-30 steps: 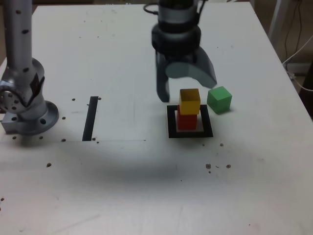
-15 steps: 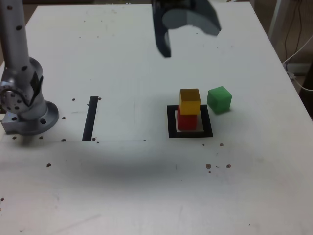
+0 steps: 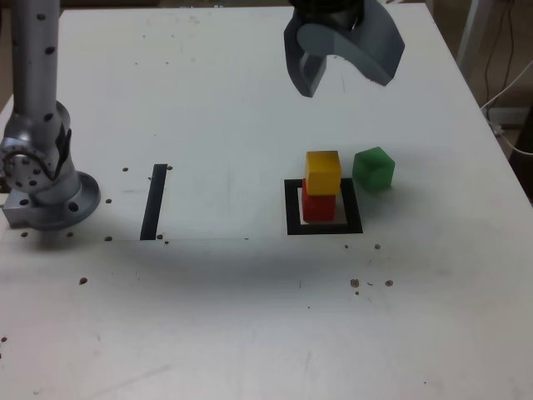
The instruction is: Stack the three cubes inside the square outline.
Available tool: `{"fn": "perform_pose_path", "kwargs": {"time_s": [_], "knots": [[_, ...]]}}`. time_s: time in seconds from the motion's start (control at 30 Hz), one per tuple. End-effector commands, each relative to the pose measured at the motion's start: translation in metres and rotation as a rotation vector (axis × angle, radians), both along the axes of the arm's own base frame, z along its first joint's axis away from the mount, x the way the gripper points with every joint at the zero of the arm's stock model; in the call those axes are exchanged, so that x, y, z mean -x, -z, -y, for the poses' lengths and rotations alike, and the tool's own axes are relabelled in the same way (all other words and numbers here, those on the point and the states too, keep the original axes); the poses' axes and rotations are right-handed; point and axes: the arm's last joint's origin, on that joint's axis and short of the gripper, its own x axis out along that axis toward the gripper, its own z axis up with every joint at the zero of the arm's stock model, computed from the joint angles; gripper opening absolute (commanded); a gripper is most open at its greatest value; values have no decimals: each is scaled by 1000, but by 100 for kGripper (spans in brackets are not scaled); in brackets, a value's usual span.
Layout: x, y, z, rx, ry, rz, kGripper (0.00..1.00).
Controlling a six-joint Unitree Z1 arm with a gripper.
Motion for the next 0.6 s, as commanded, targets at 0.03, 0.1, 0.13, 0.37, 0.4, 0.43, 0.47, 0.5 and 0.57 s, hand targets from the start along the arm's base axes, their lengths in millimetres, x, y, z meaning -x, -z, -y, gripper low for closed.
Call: {"fn": "perform_pose_path", "kwargs": {"time_s": [0.03, 0.1, 0.13, 0.37, 0.4, 0.43, 0.47, 0.5, 0.57], "knots": [[-4, 3, 1, -24, 192, -39, 98], [-6, 8, 3, -43, 277, -71, 98], [-8, 11, 4, -50, 318, -89, 98], [-27, 39, 8, -69, 480, -155, 97], [-30, 42, 8, -71, 486, -154, 97], [-32, 44, 9, -74, 490, -151, 97], [-35, 47, 9, -77, 492, -148, 97], [-37, 48, 9, -82, 494, -144, 96], [-42, 50, 10, -90, 491, -131, 95]]}}
